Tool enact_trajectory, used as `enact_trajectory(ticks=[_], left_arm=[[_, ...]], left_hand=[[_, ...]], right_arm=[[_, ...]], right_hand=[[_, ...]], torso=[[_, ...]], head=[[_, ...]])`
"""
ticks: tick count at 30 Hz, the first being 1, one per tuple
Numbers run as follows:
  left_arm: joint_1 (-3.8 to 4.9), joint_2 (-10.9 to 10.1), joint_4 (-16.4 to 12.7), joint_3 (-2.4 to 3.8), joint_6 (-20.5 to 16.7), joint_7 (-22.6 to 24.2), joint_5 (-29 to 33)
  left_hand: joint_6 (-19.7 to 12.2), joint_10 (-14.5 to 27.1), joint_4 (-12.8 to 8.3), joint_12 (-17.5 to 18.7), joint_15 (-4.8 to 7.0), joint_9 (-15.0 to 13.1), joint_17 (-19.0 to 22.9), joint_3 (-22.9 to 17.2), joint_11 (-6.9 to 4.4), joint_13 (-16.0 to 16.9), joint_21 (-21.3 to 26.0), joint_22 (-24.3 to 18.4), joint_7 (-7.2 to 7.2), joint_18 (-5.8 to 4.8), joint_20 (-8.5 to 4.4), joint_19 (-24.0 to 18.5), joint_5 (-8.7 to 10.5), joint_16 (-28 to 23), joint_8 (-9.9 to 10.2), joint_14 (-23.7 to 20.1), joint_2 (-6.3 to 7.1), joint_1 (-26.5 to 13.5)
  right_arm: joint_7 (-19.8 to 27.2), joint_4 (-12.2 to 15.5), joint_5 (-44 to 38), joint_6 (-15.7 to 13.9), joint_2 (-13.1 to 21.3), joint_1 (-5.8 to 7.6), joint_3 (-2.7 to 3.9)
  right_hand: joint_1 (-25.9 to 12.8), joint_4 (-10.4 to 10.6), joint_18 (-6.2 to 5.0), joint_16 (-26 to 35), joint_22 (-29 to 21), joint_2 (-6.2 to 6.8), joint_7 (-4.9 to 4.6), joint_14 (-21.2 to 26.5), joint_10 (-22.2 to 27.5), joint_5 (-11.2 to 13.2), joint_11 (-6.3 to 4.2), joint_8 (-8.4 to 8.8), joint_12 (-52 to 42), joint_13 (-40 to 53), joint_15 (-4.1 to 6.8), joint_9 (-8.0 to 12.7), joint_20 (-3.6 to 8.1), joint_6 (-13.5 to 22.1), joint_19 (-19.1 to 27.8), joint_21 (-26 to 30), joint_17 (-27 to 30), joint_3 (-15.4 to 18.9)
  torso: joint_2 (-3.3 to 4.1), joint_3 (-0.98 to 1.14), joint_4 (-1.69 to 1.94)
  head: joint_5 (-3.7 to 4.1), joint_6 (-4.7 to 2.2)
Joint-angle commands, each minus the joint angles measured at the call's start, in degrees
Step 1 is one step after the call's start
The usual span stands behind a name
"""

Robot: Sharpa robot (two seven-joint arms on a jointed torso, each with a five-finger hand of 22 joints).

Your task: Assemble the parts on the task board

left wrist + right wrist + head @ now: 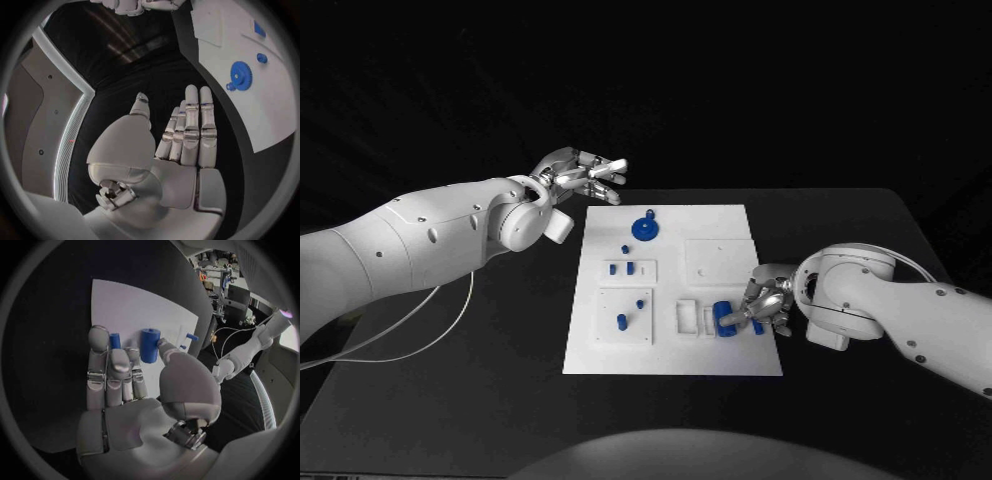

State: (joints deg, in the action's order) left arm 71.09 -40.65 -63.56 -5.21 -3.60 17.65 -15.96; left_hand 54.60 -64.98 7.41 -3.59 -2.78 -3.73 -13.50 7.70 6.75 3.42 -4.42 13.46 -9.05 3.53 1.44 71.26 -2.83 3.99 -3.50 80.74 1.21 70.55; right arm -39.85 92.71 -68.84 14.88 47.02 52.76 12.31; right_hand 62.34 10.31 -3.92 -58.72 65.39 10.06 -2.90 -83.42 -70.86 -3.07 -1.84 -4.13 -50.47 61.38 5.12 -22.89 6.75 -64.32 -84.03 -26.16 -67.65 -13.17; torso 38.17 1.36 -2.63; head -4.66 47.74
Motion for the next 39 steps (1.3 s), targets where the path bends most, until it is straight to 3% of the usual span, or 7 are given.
enact_trajectory(ticks=[1, 8, 11, 14, 24, 31, 39], left_arm=[[-0.04, 0.06, -0.17, 0.04, 0.77, 0.51, -0.29], [-0.03, 0.08, -0.05, 0.04, 0.81, 0.37, -0.30], [-0.03, 0.10, -0.01, 0.04, 0.90, 0.30, -0.30], [-0.03, 0.15, 0.01, 0.04, 0.98, 0.25, -0.31], [-0.03, 0.27, 0.15, 0.04, 1.07, -0.01, -0.35], [-0.03, 0.34, 0.22, 0.04, 1.16, -0.23, -0.40], [-0.03, 0.36, 0.27, 0.03, 1.26, -0.45, -0.43]], left_hand=[[-0.32, 0.44, 0.19, 0.00, -0.09, -0.05, 0.08, -0.04, -0.15, 0.05, 0.06, -0.05, 0.00, -0.45, 0.22, 0.28, 0.13, -0.08, -0.19, -0.23, 0.08, -0.41], [-0.32, 0.44, 0.19, 0.00, -0.09, -0.05, 0.08, -0.04, -0.15, 0.05, 0.06, -0.05, 0.00, -0.45, 0.22, 0.28, 0.13, -0.08, -0.19, -0.23, 0.08, -0.41], [-0.32, 0.44, 0.19, 0.00, -0.09, -0.05, 0.08, -0.04, -0.15, 0.05, 0.06, -0.05, 0.00, -0.45, 0.22, 0.28, 0.13, -0.08, -0.19, -0.23, 0.08, -0.41], [-0.32, 0.44, 0.19, 0.00, -0.09, -0.05, 0.08, -0.04, -0.15, 0.05, 0.06, -0.05, 0.00, -0.45, 0.22, 0.28, 0.13, -0.08, -0.19, -0.23, 0.08, -0.41], [-0.35, 0.42, 0.27, -0.01, -0.10, -0.05, 0.06, 0.12, -0.15, 0.05, 0.02, -0.51, 0.00, -0.45, 0.22, 0.35, 0.13, -0.08, -0.19, -0.25, -0.06, -0.08], [-0.35, 0.42, 0.27, -0.01, -0.10, -0.05, 0.06, 0.12, -0.15, 0.05, 0.02, -0.51, 0.00, -0.45, 0.22, 0.35, 0.13, -0.08, -0.19, -0.25, -0.06, -0.08], [-0.35, 0.42, 0.27, -0.01, -0.10, -0.05, 0.06, 0.12, -0.15, 0.05, 0.02, -0.51, 0.00, -0.45, 0.22, 0.35, 0.13, -0.08, -0.19, -0.25, -0.06, -0.08]], right_arm=[[-2.49, -0.59, -0.29, 0.73, -0.35, -0.48, -0.74], [-2.24, -1.15, 0.14, -0.06, -0.81, -0.48, -1.29], [-2.09, -1.17, -0.11, -0.59, -1.05, -0.48, -1.41], [-1.97, -1.09, -0.45, -1.06, -1.29, -0.48, -1.51], [-1.80, -0.45, -1.03, -1.34, -1.86, -0.47, -1.91], [-1.77, -0.85, -2.20, -1.43, -2.06, -0.47, -2.42], [-1.89, -1.43, -4.10, -0.41, -2.63, -0.43, -3.22]], right_hand=[[0.55, -0.71, -0.50, 0.30, 0.09, -0.51, -0.41, -0.44, -0.15, 0.29, 0.23, 0.45, 0.44, -0.08, 0.08, 0.29, -0.13, 0.20, -2.10, 0.29, -0.03, -1.43], [-0.33, -5.26, -0.66, 0.38, 0.43, -1.12, -0.47, -0.54, -0.14, -0.04, 0.31, 0.48, 0.37, -0.09, -0.04, 0.43, -0.34, 0.16, -2.15, 0.58, -0.02, -5.88], [0.14, -7.65, -0.72, 0.34, 0.65, -1.67, -0.43, -0.54, -0.02, -2.93, 0.25, 0.50, 0.23, -0.11, -0.02, 0.61, -0.37, 0.27, -2.19, 0.40, 0.05, -6.96], [-0.96, -10.08, -0.73, 0.31, 0.98, -2.14, -0.49, -0.49, 0.12, -3.76, 0.25, 0.50, 0.15, -0.29, -0.07, 1.24, -0.41, 0.26, -2.19, 0.34, 0.21, -7.19], [-0.68, -11.85, -0.69, 0.04, 1.49, -2.29, -0.51, -0.47, 0.17, -5.20, 0.25, 0.51, -0.08, -0.41, -0.12, 2.21, -0.47, 0.22, -2.21, 0.20, 0.22, -7.37], [-0.65, -13.76, -0.69, -0.09, 1.96, -2.47, -0.72, -0.41, 0.44, -8.61, 0.33, 0.51, -0.02, -0.62, -0.20, 4.85, -0.55, 0.27, -2.20, 0.36, 0.27, -7.74], [-1.37, -14.11, -0.82, -0.03, 2.34, -2.04, -1.13, -0.33, 1.00, -8.61, 0.57, 0.50, 0.77, -1.46, -0.42, 8.38, -0.76, 0.73, -2.15, 0.80, 0.30, -7.15]], torso=[[0.00, 0.00, -0.03], [0.02, 0.06, -0.06], [0.02, 0.06, -0.09], [0.03, 0.04, -0.10], [0.03, 0.02, -0.14], [0.04, 0.03, -0.03], [0.06, 0.05, -0.06]], head=[[-0.06, 0.25], [-0.10, 0.41], [-0.13, 0.45], [-0.08, 0.47], [0.02, 0.40], [0.15, 0.37], [0.20, 0.32]])
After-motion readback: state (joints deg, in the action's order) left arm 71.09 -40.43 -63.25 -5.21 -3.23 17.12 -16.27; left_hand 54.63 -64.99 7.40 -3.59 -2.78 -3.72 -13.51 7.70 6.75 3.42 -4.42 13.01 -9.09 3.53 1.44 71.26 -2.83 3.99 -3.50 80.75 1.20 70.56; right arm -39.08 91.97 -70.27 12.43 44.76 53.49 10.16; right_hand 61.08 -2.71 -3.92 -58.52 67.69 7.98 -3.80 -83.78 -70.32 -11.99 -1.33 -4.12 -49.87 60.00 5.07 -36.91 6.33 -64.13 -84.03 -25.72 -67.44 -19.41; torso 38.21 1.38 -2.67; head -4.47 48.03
